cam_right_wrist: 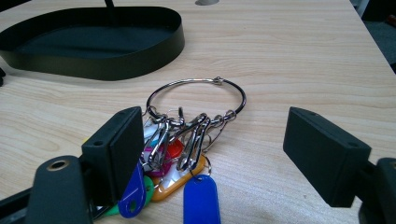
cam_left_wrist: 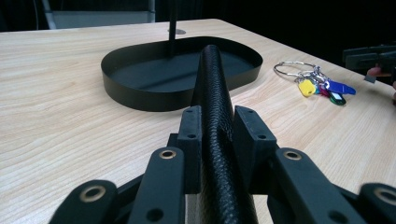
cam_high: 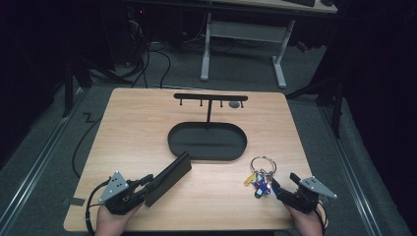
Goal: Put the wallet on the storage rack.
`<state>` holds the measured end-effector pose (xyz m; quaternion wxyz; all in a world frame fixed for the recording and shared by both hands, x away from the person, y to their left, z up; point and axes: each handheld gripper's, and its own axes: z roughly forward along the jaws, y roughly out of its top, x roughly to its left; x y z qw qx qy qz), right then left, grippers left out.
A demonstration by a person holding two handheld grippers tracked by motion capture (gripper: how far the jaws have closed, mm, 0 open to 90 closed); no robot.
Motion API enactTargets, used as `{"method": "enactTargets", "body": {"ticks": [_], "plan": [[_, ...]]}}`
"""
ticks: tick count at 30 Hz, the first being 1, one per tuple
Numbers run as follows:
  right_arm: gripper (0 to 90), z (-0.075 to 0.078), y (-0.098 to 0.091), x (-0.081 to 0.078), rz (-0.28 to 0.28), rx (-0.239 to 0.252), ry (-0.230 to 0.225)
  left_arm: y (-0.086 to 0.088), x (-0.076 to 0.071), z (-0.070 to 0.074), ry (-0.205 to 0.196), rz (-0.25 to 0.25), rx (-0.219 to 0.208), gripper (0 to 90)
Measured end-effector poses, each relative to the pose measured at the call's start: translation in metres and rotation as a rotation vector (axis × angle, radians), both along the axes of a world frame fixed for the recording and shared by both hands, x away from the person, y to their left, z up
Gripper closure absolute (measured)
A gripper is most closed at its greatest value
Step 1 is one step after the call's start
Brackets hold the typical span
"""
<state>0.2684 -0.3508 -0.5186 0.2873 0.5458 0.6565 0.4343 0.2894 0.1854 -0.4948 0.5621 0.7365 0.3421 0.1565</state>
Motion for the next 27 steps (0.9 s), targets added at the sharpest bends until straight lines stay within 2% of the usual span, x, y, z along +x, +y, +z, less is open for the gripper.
{"method": "enactTargets", "body": {"ticks": [5, 10, 21, 27], "plan": [[20.7, -0.001, -0.001, 0.0, 0.003, -0.002, 0.005, -0.001, 0.0, 0.0, 0.004, -0.011, 0.009, 70.5], [20.7, -0.001, -0.001, 0.0, 0.003, -0.001, 0.004, -0.004, -0.001, -0.002, 0.005, -0.021, 0.049, 68.1], [20.7, -0.001, -0.001, 0.001, 0.005, -0.005, 0.006, -0.014, -0.005, 0.002, 0.0, -0.015, 0.181, 67.2], [20.7, -0.001, 0.0, 0.001, 0.009, -0.004, 0.011, -0.021, -0.003, 0.014, 0.045, -0.027, 0.288, 67.9]]}}
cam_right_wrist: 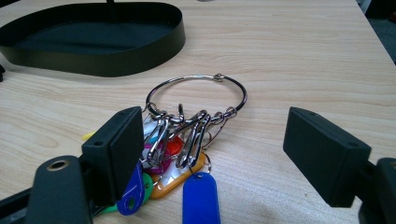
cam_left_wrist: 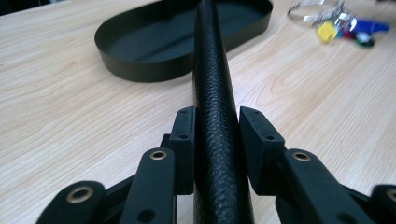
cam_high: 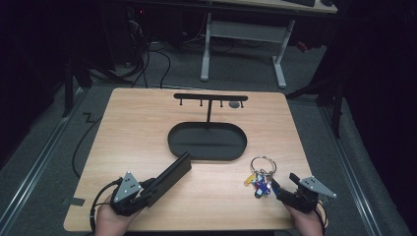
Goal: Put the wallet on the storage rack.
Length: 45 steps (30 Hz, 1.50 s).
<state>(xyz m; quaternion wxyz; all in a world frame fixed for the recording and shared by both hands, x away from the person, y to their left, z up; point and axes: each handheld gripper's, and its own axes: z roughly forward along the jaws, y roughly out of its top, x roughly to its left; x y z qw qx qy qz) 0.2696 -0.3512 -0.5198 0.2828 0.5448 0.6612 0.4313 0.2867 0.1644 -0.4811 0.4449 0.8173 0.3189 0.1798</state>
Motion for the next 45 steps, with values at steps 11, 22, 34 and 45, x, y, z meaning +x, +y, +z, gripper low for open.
{"method": "enactTargets", "body": {"ticks": [11, 22, 34, 45], "plan": [[20.7, 0.0, -0.002, -0.001, -0.007, 0.01, 0.002, -0.009, 0.003, 0.013, 0.03, -0.021, 0.158, 66.2], [20.7, 0.001, 0.0, 0.0, 0.029, 0.037, -0.003, -0.012, 0.017, 0.028, 0.147, -0.033, 0.231, 66.6], [20.9, -0.003, -0.004, 0.003, 0.026, 0.093, 0.015, -0.021, 0.027, 0.033, 0.229, -0.02, 0.285, 66.3], [20.9, -0.005, -0.002, 0.002, 0.032, 0.093, 0.019, -0.026, 0.029, 0.034, 0.243, -0.037, 0.306, 73.8]]}}
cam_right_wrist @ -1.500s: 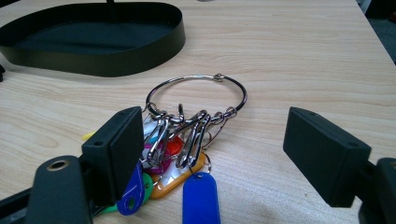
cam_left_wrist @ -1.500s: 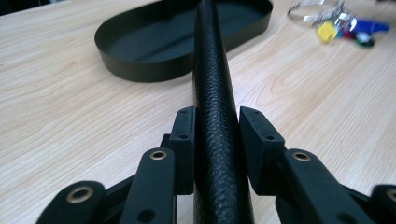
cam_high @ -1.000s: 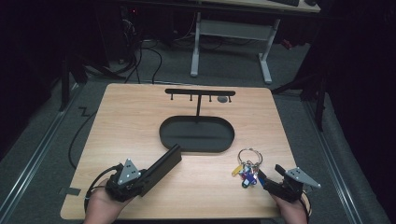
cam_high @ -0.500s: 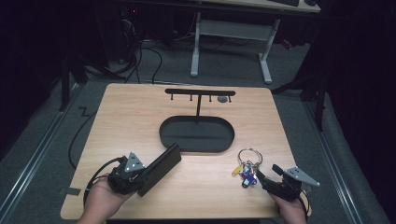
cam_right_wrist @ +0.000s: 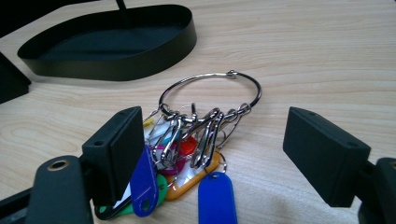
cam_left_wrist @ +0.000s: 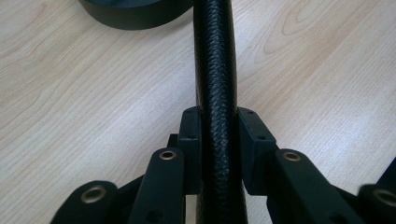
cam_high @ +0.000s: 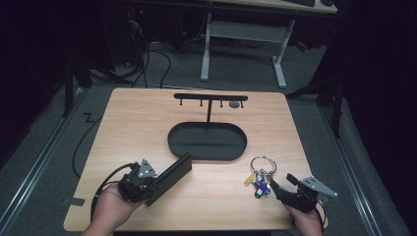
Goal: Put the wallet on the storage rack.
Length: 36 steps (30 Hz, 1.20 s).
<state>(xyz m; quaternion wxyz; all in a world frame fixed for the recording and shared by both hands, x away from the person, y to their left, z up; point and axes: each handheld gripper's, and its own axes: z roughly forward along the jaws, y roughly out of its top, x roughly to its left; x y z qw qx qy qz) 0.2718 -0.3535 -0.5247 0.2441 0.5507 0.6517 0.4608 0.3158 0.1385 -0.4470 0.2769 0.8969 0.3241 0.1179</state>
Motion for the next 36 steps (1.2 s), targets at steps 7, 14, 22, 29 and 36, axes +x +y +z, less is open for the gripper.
{"method": "enactTargets", "body": {"ticks": [7, 14, 22, 29, 36], "plan": [[20.9, 0.004, 0.001, 0.001, 0.029, -0.011, -0.033, -0.002, -0.002, 0.0, -0.016, 0.002, 0.003, 74.3], [20.9, 0.004, -0.004, -0.003, 0.017, -0.011, -0.033, -0.007, -0.004, 0.004, -0.064, -0.055, 0.037, 74.6], [21.1, 0.015, -0.018, -0.025, -0.056, -0.024, -0.075, -0.019, -0.005, 0.015, -0.145, -0.134, 0.06, 74.9], [21.3, 0.011, -0.01, -0.021, -0.032, -0.054, -0.056, -0.025, 0.004, 0.024, -0.198, -0.158, 0.063, 74.8], [21.3, 0.011, -0.013, -0.026, -0.035, -0.079, -0.055, -0.039, 0.02, 0.034, -0.261, -0.205, 0.103, 74.9]]}}
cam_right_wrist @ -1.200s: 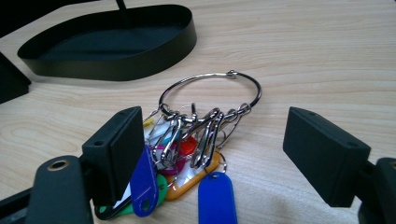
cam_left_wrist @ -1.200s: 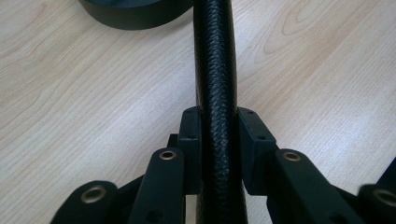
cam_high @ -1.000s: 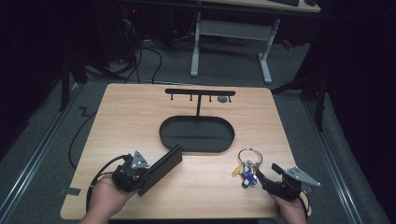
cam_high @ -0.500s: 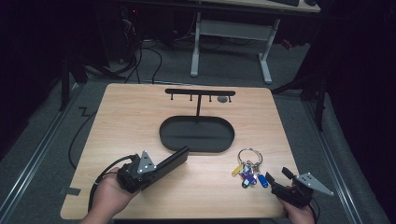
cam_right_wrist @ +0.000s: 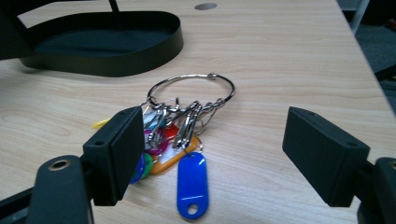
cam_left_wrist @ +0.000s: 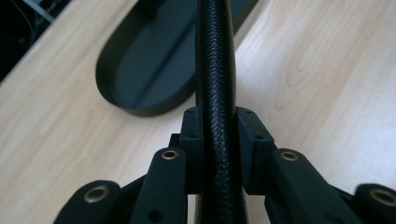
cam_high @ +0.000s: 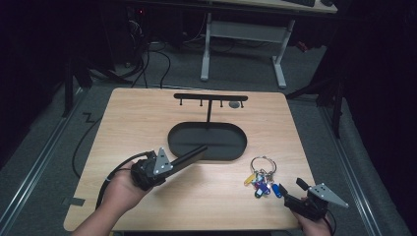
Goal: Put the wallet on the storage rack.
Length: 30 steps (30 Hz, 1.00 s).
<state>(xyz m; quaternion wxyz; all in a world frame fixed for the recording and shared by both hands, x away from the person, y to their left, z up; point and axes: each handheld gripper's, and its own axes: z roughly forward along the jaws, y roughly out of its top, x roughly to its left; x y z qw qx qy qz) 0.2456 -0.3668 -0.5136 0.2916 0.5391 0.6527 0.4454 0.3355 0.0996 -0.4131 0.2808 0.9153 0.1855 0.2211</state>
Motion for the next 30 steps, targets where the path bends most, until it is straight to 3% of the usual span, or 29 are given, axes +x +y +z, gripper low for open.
{"method": "enactTargets", "body": {"ticks": [5, 9, 13, 22, 26, 30], "plan": [[21.6, 0.003, -0.001, 0.002, -0.015, 0.025, -0.016, -0.012, 0.007, 0.005, -0.028, -0.033, 0.045, 74.9], [21.6, -0.002, 0.004, 0.005, 0.02, 0.004, 0.008, -0.019, 0.011, 0.011, -0.054, -0.062, 0.064, 75.0], [21.6, 0.001, 0.003, 0.005, 0.019, -0.001, -0.005, -0.025, 0.017, 0.014, -0.071, -0.084, 0.078, 75.0], [21.6, 0.004, -0.006, 0.002, -0.018, 0.014, -0.021, -0.039, 0.029, 0.021, -0.125, -0.13, 0.061, 75.3], [21.7, 0.0, -0.003, 0.007, 0.003, 0.005, -0.006, -0.044, 0.033, 0.022, -0.131, -0.142, 0.061, 75.5], [21.7, 0.003, 0.0, 0.005, 0.004, 0.004, -0.02, -0.049, 0.036, 0.025, -0.135, -0.146, 0.051, 75.8]]}}
